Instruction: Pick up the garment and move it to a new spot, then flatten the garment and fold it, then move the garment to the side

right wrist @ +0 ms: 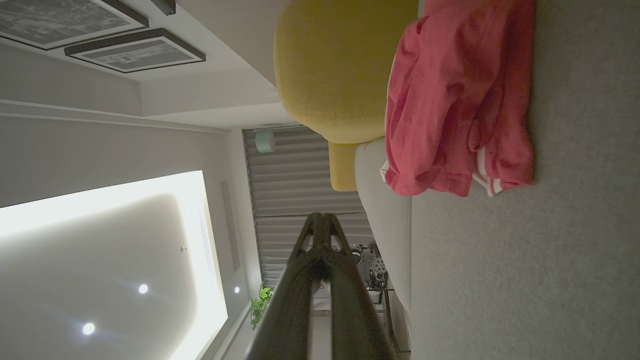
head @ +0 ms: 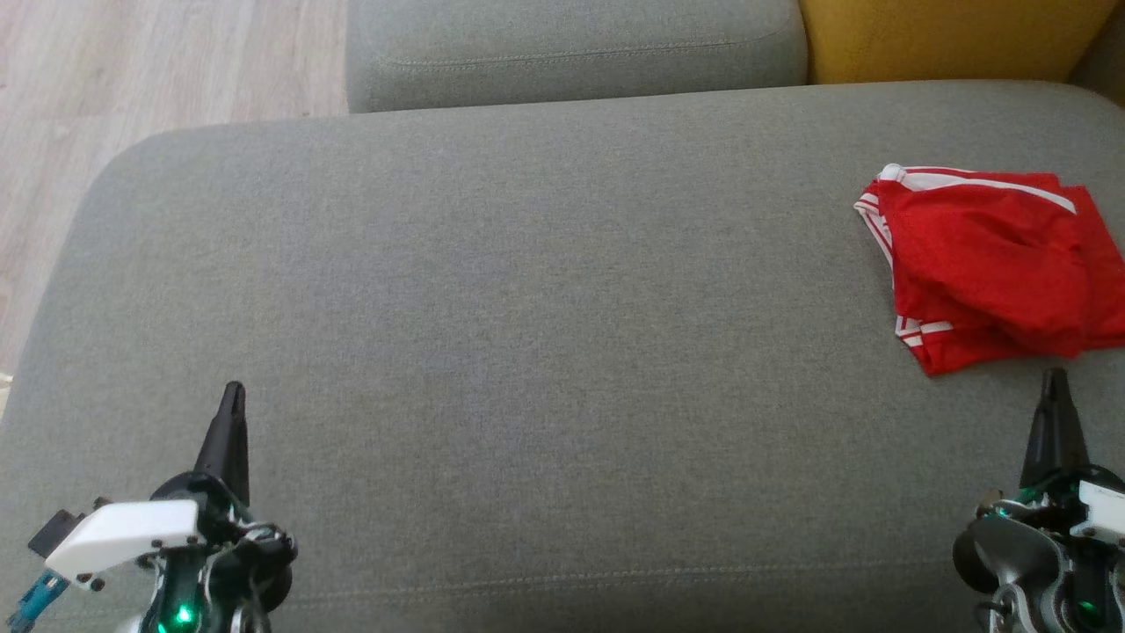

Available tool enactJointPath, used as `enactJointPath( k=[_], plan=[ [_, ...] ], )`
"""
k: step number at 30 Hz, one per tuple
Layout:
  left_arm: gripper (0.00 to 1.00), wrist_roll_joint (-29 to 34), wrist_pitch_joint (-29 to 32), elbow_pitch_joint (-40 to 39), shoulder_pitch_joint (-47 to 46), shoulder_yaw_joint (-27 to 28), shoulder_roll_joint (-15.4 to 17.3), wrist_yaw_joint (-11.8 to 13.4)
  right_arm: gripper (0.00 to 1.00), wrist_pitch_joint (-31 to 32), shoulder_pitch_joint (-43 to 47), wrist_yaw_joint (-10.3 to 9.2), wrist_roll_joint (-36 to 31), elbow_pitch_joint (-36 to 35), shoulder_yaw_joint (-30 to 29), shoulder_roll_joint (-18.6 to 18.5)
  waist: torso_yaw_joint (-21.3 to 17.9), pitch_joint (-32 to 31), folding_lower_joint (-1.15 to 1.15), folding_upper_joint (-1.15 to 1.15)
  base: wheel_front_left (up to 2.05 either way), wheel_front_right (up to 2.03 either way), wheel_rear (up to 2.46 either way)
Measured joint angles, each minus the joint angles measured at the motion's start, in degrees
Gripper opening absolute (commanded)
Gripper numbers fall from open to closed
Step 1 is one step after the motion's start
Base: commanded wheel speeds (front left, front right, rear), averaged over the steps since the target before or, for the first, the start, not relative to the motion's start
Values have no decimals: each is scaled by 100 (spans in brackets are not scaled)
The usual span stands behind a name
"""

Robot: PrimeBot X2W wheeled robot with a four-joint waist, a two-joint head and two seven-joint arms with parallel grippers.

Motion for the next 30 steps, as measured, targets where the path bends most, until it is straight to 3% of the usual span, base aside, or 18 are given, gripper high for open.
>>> enactJointPath(
  k=[30],
  plan=[
    [0, 10, 44, 2, -1, 42, -33, 0, 0, 41, -2, 0, -9, 1, -57, 7, 0, 0, 0, 0, 0, 0, 0]
  ],
)
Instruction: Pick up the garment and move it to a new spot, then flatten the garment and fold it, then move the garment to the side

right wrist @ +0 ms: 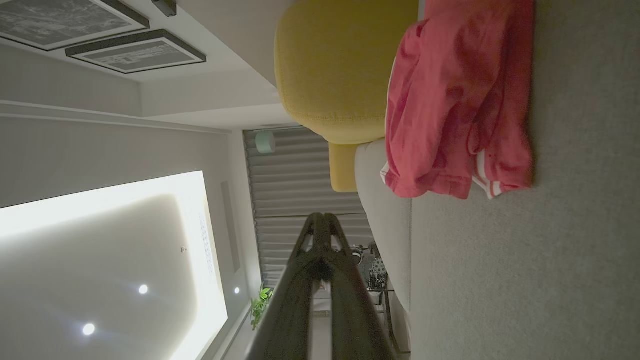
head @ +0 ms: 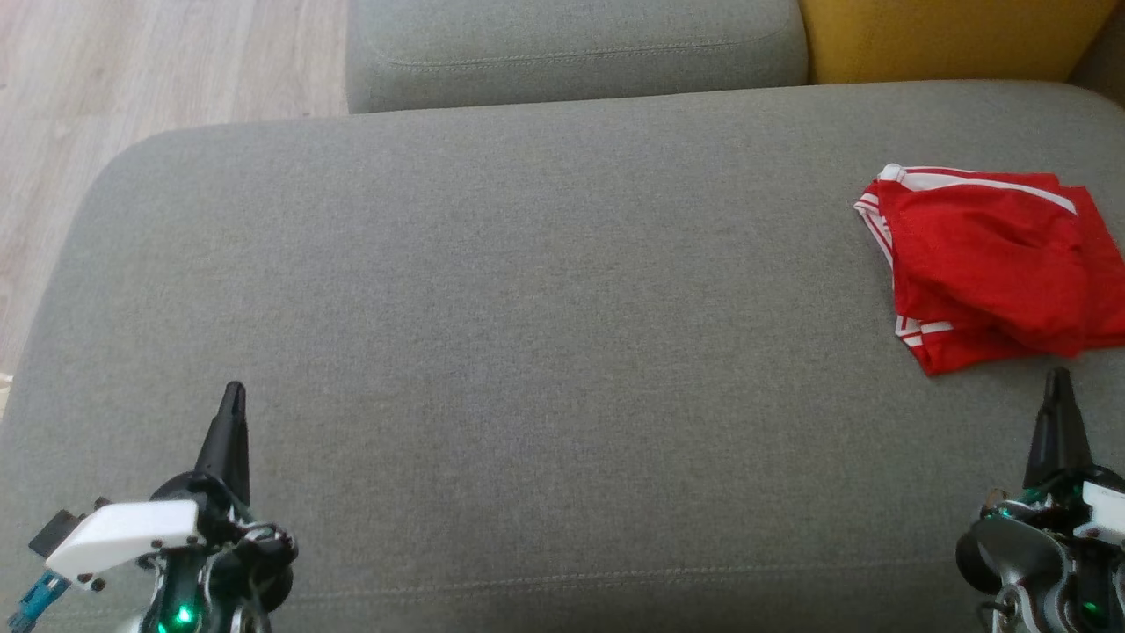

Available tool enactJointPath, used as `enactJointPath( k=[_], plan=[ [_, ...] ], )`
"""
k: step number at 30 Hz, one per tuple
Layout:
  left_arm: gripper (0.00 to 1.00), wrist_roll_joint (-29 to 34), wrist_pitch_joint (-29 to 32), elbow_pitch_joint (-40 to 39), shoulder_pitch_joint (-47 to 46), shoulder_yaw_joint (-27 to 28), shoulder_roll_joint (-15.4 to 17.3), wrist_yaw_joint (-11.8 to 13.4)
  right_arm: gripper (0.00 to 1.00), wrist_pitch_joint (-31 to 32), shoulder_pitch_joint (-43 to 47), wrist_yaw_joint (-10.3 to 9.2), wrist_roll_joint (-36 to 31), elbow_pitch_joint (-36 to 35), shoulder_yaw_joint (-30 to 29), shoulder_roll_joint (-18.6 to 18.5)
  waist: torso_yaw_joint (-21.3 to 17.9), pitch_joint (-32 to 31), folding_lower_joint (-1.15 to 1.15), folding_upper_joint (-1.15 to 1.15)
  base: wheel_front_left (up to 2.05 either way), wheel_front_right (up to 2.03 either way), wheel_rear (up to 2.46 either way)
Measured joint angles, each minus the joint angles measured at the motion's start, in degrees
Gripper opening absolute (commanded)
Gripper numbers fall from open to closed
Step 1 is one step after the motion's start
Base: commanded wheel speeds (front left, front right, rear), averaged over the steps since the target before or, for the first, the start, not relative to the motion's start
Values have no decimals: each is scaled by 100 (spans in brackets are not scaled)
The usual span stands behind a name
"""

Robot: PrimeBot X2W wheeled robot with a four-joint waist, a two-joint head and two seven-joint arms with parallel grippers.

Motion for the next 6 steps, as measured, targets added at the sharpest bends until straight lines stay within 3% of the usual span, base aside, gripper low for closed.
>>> enactJointPath(
  k=[6],
  plan=[
    [0, 1, 1, 0, 0, 7, -3, 0, 0, 36, 0, 0, 0, 0, -15, 2, 0, 0, 0, 0, 0, 0, 0]
  ],
)
